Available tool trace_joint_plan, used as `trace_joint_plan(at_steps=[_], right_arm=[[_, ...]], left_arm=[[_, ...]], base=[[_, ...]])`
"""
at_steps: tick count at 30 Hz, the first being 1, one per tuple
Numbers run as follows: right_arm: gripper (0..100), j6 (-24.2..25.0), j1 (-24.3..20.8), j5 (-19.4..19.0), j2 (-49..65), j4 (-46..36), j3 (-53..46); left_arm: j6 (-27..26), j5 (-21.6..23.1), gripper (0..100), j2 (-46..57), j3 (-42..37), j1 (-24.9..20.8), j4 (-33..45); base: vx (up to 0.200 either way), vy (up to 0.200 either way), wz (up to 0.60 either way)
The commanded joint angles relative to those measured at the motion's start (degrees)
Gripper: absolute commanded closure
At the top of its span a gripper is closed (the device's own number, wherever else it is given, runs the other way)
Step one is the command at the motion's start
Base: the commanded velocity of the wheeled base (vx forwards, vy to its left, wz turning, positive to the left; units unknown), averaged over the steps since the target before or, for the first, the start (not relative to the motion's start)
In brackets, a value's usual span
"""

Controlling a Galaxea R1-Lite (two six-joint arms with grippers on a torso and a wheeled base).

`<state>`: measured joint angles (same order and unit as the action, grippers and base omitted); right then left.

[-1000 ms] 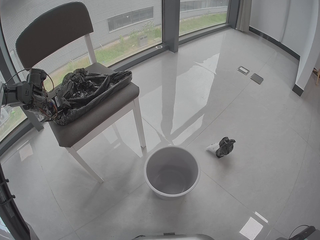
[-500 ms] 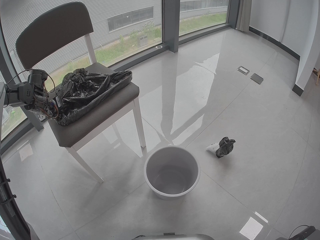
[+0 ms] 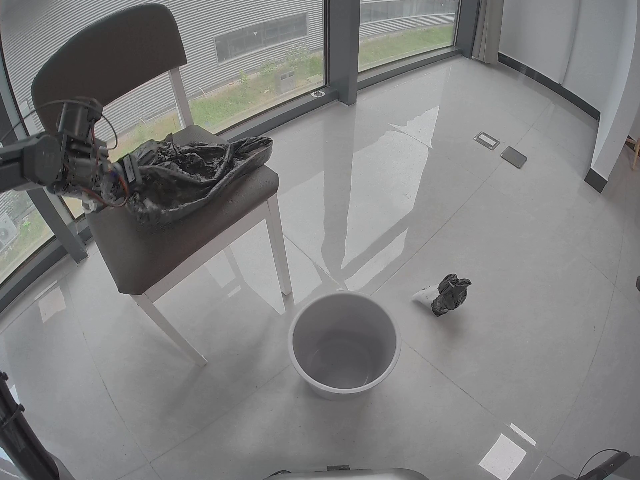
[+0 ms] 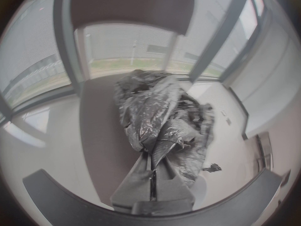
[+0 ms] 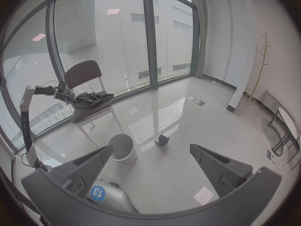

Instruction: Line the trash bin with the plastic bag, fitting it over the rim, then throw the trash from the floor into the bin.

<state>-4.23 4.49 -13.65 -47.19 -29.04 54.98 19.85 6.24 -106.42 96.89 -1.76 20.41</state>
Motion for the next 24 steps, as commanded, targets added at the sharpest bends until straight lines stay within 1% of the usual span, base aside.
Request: trace_joint_plan(at_steps=[1,4,5,7,9,10,11,12,14,15,16,19,20,21,22,23,24], right_arm=[[0,-0.34,-5.89,0.12,-9.5,3.11,1.53],[0,-0.34,-7.74,0.03,-11.43,4.16,1.18],[0,-0.34,-9.14,0.03,-12.75,4.6,0.83],[0,-0.25,-10.55,0.03,-13.89,4.96,0.66],[0,-0.08,-13.1,0.12,-16.44,5.83,0.39],[0,-0.08,-13.28,0.12,-16.53,5.83,0.39],[0,-0.16,-15.3,0.21,-18.82,7.42,0.13],[0,-0.16,-15.82,0.29,-19.26,7.86,0.04],[0,0.19,-18.9,1.88,-22.16,11.9,-0.14],[0,0.28,-19.25,2.23,-22.51,12.34,-0.14],[0,0.63,-21.89,3.9,-24.18,14.8,-0.22],[0,2.21,-28.04,7.06,-26.37,16.82,-0.22],[0,3.09,-30.59,8.2,-27.34,17.17,-0.14],[0,3.61,-32.08,8.82,-28.04,17.35,-0.05],[0,3.79,-32.61,9.08,-28.22,17.52,0.04],[0,4.85,-35.34,10.58,-29.63,18.49,0.04],[0,5.37,-36.74,11.37,-30.59,19.37,-0.05]], left_arm=[[-2.27,-0.35,100,14.23,-1.44,-12.13,0.07],[-2.27,-0.53,100,17.13,-2.32,-15.82,0.25],[-2.27,-0.7,100,18.8,-3.38,-17.93,0.16],[-2.36,-1.23,100,19.94,-4.25,-19.34,0.07],[-2.27,-2.73,100,21.79,-5.57,-22.41,-0.02],[-2.27,-2.81,100,21.87,-5.57,-22.59,-0.02],[-1.92,-4.57,100,22.58,-5.84,-24.61,-0.02],[-1.92,-5.01,100,22.75,-5.84,-25.05,-0.02],[-1.83,-7.21,100,23.46,-5.84,-26.98,0.07],[-1.74,-7.47,100,23.46,-5.84,-27.16,0.07],[-1.74,-9.32,100,23.46,-5.66,-28.04,0.16],[-1.48,-13.01,100,23.1,-5.4,-29.09,0.25],[-1.39,-13.62,100,23.19,-5.22,-29.36,0.34],[-1.39,-13.71,100,23.28,-4.96,-29.53,0.42],[-1.3,-13.71,100,23.37,-4.87,-29.53,0.42],[-1.3,-13.98,100,23.37,-4.17,-29.53,0.69],[-1.3,-13.98,100,23.37,-3.73,-29.53,0.77]], base=[[0.0,0.0,0.0],[0.0,0.0,0.0],[0.0,0.0,0.0],[0.0,0.0,0.0],[0.0,0.0,0.0],[0.0,0.0,0.0],[0.0,0.0,0.0],[0.0,0.0,0.0],[0.0,0.0,0.0],[0.0,0.0,0.0],[0.0,0.0,0.0],[0.0,0.0,0.0],[0.0,0.0,0.0],[0.0,0.0,0.0],[0.0,0.0,0.0],[0.0,0.0,0.0],[0.0,0.0,0.0]])
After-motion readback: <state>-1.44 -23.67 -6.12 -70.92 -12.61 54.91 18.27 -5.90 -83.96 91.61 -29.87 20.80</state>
